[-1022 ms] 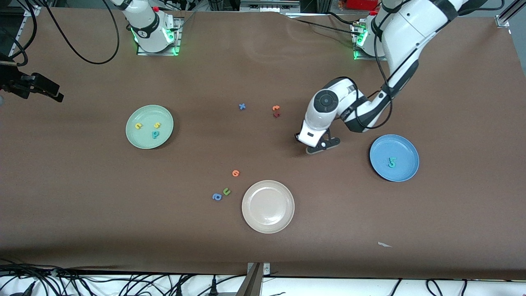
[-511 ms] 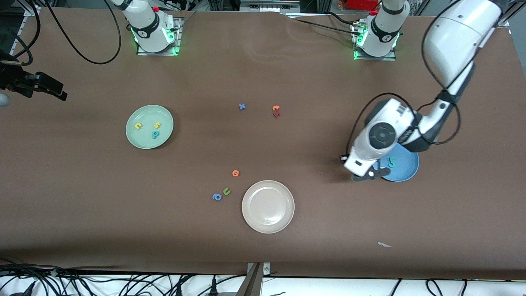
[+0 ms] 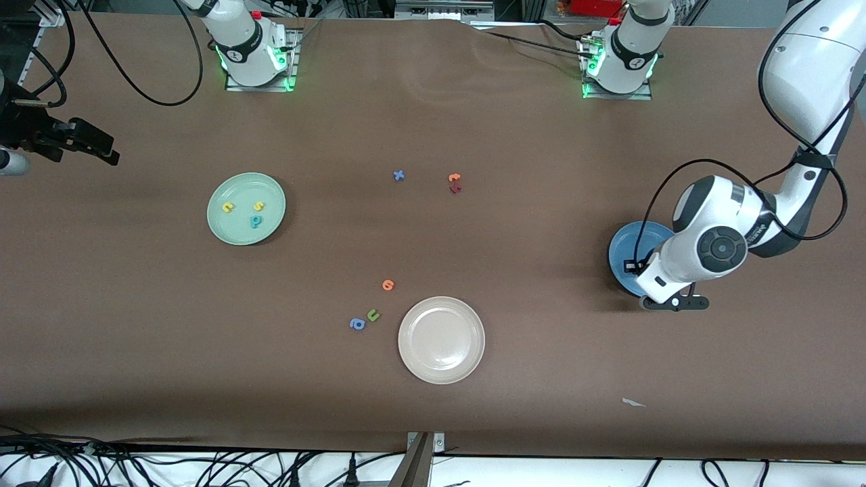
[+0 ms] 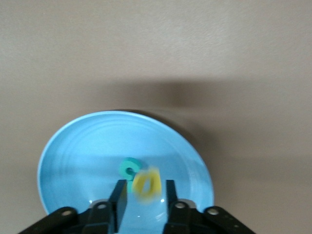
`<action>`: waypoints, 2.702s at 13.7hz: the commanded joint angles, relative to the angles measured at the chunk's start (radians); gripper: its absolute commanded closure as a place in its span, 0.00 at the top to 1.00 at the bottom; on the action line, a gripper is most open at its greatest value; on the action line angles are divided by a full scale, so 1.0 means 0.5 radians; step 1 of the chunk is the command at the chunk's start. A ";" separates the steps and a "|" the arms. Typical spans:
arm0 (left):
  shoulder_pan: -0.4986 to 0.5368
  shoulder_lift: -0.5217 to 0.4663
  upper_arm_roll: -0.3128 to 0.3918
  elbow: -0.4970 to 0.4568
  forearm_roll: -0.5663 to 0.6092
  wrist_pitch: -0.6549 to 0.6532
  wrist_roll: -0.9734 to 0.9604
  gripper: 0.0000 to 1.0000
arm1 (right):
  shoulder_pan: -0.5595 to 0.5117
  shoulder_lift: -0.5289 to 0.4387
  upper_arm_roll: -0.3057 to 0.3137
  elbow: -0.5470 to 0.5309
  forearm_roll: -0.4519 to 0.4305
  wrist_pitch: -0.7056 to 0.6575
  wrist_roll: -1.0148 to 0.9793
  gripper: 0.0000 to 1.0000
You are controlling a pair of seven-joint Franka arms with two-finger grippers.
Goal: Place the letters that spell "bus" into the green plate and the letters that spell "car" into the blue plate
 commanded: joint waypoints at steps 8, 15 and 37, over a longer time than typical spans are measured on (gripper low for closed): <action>0.065 -0.161 0.010 0.009 -0.005 -0.112 0.088 1.00 | 0.007 0.016 -0.005 0.044 0.002 -0.034 -0.031 1.00; -0.849 -0.784 1.132 -0.001 -1.002 -0.455 0.686 1.00 | 0.007 0.016 -0.005 0.044 0.002 -0.040 -0.031 1.00; -0.957 -1.091 1.213 0.340 -1.061 -0.919 0.729 1.00 | 0.007 0.016 -0.008 0.044 0.002 -0.031 -0.034 1.00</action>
